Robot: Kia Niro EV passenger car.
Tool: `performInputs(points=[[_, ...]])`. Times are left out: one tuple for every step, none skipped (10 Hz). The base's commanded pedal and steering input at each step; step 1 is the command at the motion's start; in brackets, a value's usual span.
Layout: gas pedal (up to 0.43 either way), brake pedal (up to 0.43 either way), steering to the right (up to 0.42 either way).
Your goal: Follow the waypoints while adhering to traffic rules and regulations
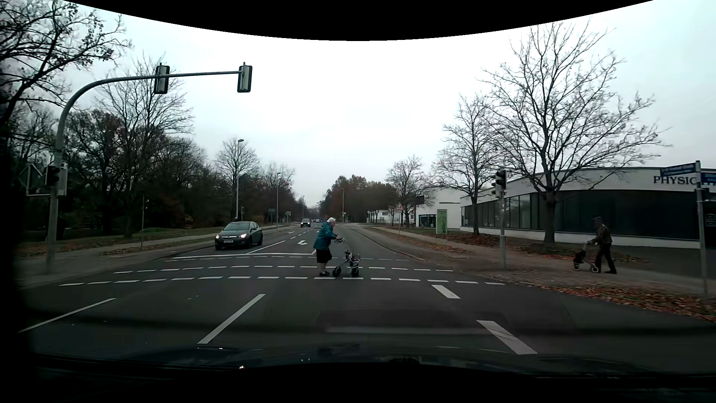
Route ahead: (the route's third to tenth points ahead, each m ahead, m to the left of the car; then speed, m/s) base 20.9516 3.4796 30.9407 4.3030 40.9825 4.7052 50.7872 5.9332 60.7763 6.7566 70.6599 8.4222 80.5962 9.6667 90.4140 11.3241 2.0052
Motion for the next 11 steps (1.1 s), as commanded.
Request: performInputs(points=[[0.000, 0.079, -0.184], [0.000, 0.079, -0.170], [0.000, 0.073, -0.153], [0.000, 0.073, -0.140], [0.000, 0.073, -0.131], [0.000, 0.073, -0.119], [0.000, 0.073, -0.109], [0.000, 0.067, -0.098], [0.000, 0.061, -0.091], [0.000, 0.049, -0.083], [0.000, 0.030, -0.074]])
